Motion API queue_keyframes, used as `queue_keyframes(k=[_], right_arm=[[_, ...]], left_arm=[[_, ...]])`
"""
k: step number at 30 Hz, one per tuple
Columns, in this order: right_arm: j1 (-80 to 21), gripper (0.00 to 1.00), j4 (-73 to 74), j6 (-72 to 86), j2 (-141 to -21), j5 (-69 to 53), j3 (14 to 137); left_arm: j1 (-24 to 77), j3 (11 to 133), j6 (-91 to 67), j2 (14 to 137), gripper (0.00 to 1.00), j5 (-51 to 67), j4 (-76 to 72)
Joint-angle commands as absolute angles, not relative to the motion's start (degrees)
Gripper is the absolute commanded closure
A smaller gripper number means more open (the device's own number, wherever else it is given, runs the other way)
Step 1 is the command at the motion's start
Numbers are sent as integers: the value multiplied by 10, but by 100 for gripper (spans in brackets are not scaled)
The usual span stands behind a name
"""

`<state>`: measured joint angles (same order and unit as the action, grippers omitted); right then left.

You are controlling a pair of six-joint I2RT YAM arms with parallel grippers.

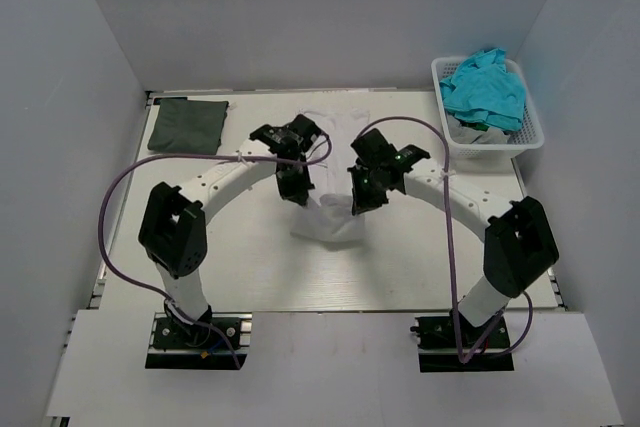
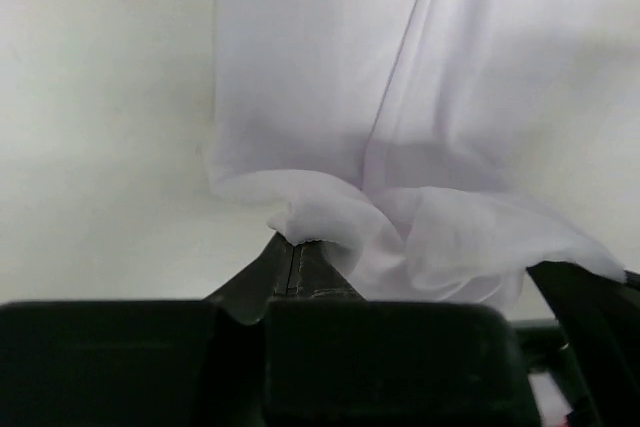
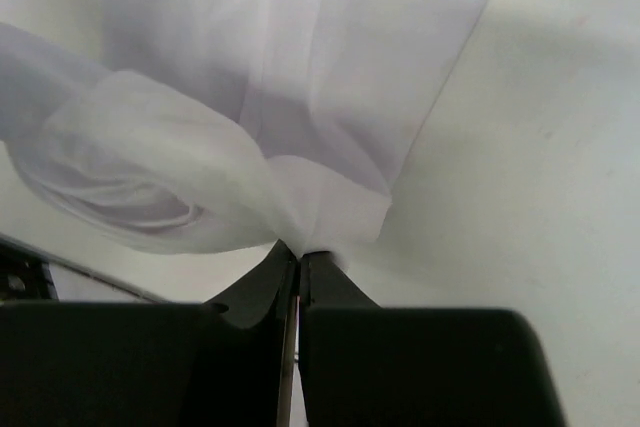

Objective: Fold and stack the t-shirts
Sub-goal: Fold the folded rectangular tshirt in 1/3 of the way

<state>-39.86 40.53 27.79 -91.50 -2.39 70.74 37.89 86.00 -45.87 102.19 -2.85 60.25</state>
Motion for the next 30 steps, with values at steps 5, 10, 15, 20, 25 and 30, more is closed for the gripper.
queue_keyframes(k=[5,10,15,20,25,30], right_arm=[[-347,100,388,224,-980,-11,827],[-324,100,381,213,-1026,-20,876],[-294,100,341,194,-1072,-45,907],[-268,100,345,172,-1150,-61,967],[-251,100,339,167,-1205,-83,1019],[-229,36,346,170,-1244,-98,1062]], left_arm=[[333,997,-412,1064,100,-59,571],[306,1020,-406,1110,100,-37,565],[284,1027,-406,1135,100,-32,517],[256,1071,-406,1180,100,-21,486],[244,1104,-382,1231,94,4,475],[226,1169,-367,1270,24,4,472]])
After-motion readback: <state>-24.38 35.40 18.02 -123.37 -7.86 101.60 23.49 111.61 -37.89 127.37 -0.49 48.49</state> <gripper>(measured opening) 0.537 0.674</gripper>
